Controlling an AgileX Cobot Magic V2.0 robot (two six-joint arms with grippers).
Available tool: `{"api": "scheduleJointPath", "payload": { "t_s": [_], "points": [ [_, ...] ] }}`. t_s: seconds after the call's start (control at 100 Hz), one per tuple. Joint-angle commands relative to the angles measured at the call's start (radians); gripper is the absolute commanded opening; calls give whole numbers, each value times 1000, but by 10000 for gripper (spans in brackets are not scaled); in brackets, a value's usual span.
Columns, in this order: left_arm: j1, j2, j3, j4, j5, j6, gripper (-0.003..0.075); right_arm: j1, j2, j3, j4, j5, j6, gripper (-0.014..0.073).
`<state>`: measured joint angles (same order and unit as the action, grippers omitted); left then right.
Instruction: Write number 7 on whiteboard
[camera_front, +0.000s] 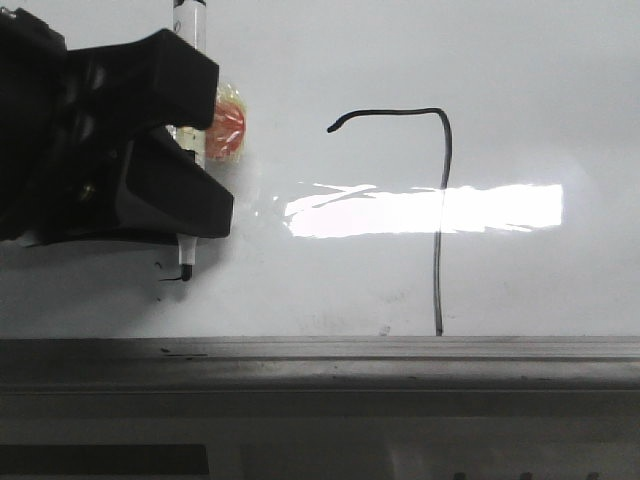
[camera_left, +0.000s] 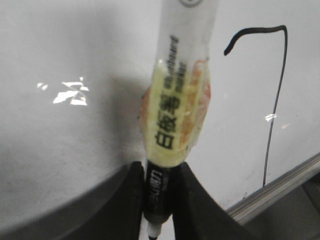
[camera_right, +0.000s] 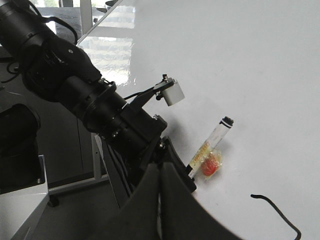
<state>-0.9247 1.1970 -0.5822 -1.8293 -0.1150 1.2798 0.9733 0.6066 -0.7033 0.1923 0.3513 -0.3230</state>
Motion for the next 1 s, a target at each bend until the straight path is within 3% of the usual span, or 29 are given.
{"api": "scheduleJointPath", "payload": {
  "t_s": [0.0, 0.67, 0.74, 0.89, 0.99],
  "points": [
    [-1, 1, -24, -40, -97, -7, -20, -5, 2, -27, -8, -72, -2, -60],
    [-1, 1, -24, 12, -156, -7, -4, -5, 4, -27, -8, -81, -2, -60],
    [-1, 1, -24, 12, -156, -7, 73, -5, 4, -27, -8, -81, -2, -60],
    [-1, 1, -24, 12, -168, -7, 331, -5, 4, -27, -8, -81, 0, -60],
    [-1, 1, -24, 12, -191, -7, 400, -5, 4, -27, -8, -83, 0, -60]
  ]
}}
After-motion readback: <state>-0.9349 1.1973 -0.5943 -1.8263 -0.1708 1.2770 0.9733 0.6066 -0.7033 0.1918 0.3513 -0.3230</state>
